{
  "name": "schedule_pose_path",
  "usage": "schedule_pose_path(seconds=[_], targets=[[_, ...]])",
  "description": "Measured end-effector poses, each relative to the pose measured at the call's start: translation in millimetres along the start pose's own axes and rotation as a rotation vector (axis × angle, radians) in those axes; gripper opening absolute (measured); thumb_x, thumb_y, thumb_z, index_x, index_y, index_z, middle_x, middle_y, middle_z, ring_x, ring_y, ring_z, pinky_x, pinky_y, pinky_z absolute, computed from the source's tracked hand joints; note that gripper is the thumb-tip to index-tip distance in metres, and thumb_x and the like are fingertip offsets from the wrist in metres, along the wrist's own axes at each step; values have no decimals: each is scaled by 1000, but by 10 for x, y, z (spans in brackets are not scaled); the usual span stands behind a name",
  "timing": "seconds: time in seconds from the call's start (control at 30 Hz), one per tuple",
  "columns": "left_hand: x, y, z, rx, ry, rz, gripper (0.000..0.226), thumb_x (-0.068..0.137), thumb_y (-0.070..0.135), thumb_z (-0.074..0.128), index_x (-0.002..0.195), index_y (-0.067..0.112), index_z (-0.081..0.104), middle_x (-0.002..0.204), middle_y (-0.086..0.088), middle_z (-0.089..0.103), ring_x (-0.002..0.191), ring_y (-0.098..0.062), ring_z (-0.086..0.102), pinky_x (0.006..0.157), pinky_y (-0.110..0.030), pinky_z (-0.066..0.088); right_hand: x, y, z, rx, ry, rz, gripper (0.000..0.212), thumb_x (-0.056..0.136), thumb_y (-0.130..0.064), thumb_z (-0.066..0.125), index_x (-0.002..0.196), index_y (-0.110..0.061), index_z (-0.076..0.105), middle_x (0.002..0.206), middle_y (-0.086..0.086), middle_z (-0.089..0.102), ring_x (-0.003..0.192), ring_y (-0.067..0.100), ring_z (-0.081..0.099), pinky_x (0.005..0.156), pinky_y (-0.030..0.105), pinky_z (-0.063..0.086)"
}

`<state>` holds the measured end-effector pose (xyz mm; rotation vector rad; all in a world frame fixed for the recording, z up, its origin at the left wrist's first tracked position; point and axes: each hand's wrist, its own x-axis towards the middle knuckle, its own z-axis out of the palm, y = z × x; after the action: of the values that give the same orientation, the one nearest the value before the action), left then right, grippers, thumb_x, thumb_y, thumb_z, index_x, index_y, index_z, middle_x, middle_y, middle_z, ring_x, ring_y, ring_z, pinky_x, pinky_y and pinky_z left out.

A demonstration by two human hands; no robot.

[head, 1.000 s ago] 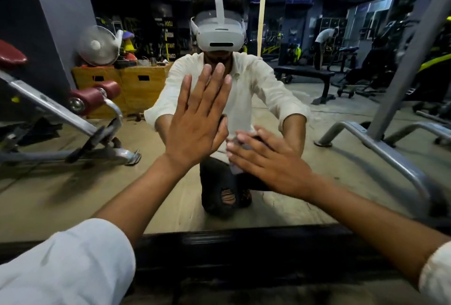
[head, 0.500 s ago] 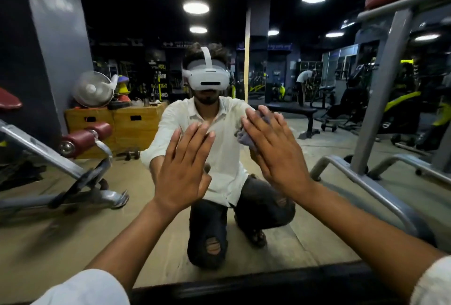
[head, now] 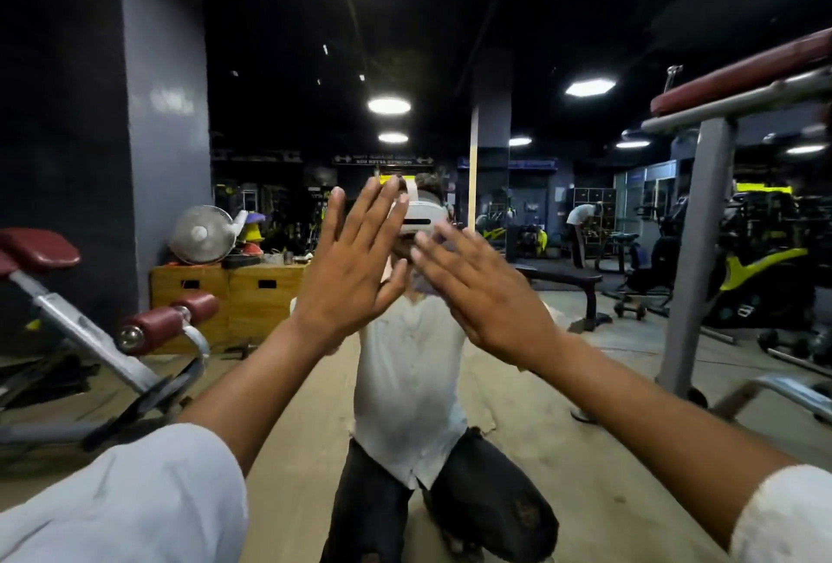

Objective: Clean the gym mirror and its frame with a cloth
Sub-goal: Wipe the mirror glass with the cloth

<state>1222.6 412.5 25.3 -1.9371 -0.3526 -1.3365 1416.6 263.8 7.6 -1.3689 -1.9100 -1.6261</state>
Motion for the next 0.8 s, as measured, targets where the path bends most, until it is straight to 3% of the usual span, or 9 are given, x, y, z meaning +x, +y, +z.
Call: schedule_pose_path(seconds=[0.07,0.2,0.27,0.33,0.43,0.57,0.67,0.8], targets=[[-53,11,10,26,3,-7,75,110,44,43,169,5,18,178,-17,9,165,-32,8,129,-65,15,-89,196,-34,-18,3,-94,61,108,-16,53,164,-10,31,173,8,23,162,29,12,131,53,16],[-254,118,53,47,-31,8,75,110,46,41,168,4,19,177,-17,11,165,-34,10,130,-63,13,-195,182,-4,116,183,298,54,110,-18,49,161,-8,37,171,10,30,162,31,13,133,48,7],[-396,180,85,39,-51,44,74,110,44,42,168,4,21,176,-18,14,164,-34,13,130,-63,13,-329,-170,153,195,196,367,60,104,-7,54,162,-7,36,172,11,27,162,32,10,132,51,7],[-552,269,103,24,-58,24,73,109,39,46,167,2,22,175,-21,16,164,-37,14,130,-64,14,-574,-531,355,250,156,261,67,98,1,56,161,-4,35,172,13,26,162,36,11,131,56,12],[-854,493,138,31,-88,-14,74,108,38,48,166,0,22,174,-25,16,163,-42,15,130,-65,13,-1118,-994,677,179,59,35,68,101,-13,55,164,-8,29,173,13,22,161,36,13,132,52,9],[-1223,764,208,40,-131,-60,78,106,39,54,166,0,23,174,-26,16,162,-44,16,131,-64,10,-1618,-1484,943,257,-36,-46,52,115,-25,21,164,-16,33,173,8,25,162,28,17,129,51,12],[-1301,832,229,34,-130,-84,76,107,38,51,167,2,21,174,-24,15,162,-42,15,131,-62,10,-1911,-1568,1027,186,-84,-347,50,116,-23,29,164,-8,30,172,11,28,161,27,20,132,47,12],[-1262,813,178,-4,-134,-73,75,107,40,52,167,3,23,175,-22,17,163,-41,16,130,-62,15,-1777,-1329,744,182,-147,-351,56,114,-20,43,166,-15,26,175,6,19,162,26,14,128,51,26]])
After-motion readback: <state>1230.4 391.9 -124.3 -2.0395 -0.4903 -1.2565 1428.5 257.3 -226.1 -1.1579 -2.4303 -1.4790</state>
